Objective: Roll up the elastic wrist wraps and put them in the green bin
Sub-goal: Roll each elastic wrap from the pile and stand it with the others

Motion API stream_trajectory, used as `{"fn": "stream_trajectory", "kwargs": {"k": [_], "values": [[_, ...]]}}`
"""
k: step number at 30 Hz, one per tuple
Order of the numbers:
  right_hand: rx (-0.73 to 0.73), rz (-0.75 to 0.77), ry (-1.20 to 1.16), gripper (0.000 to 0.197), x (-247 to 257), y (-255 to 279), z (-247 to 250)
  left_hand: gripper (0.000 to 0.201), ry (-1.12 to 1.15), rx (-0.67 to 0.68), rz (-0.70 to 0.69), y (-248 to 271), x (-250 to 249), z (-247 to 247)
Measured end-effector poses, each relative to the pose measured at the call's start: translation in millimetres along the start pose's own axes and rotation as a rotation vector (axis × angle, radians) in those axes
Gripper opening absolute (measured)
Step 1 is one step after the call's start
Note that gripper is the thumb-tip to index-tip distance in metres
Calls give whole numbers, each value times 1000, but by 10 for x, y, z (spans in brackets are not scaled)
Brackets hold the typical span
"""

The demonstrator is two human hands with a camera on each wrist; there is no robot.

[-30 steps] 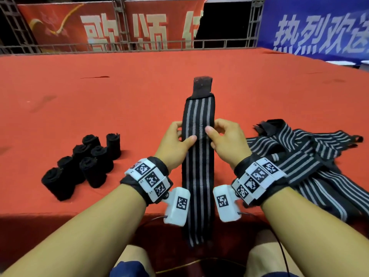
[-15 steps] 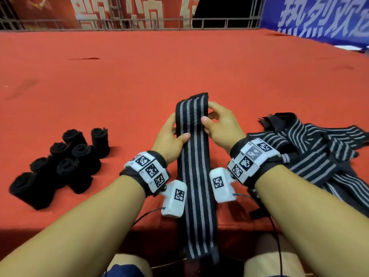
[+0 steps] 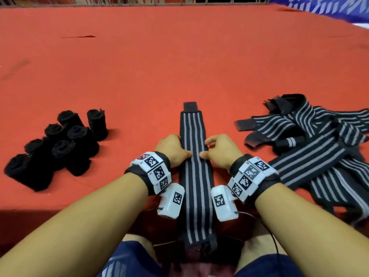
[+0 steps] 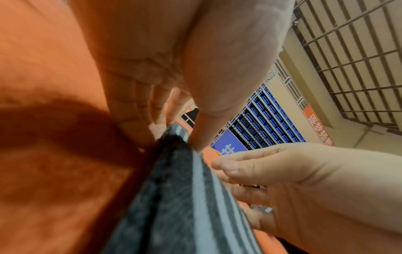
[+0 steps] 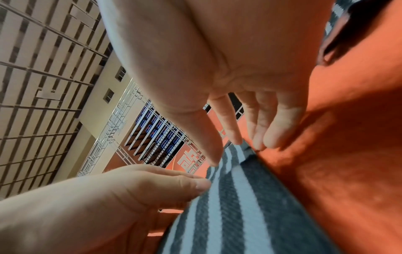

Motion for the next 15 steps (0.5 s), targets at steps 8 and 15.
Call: {"fn": "stream_trajectory", "kwargs": {"k": [8,15], "values": [[-41,5,109,29,-192,460,60,58,-107,0,15,350,107,-103],[-58,35,95,22,-194,771,1,70,82,-26,-9,519,162,-276]]}}
Point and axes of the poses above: each hand's wrist, its own y-axis away from the middle knuckle, its own z-axis out of the back of the hand, x = y × z, the point moved 4 cm from there along -y, towards the middle knuckle, and after that the axes turned 11 degrees about -y, right-handed, at the moved point
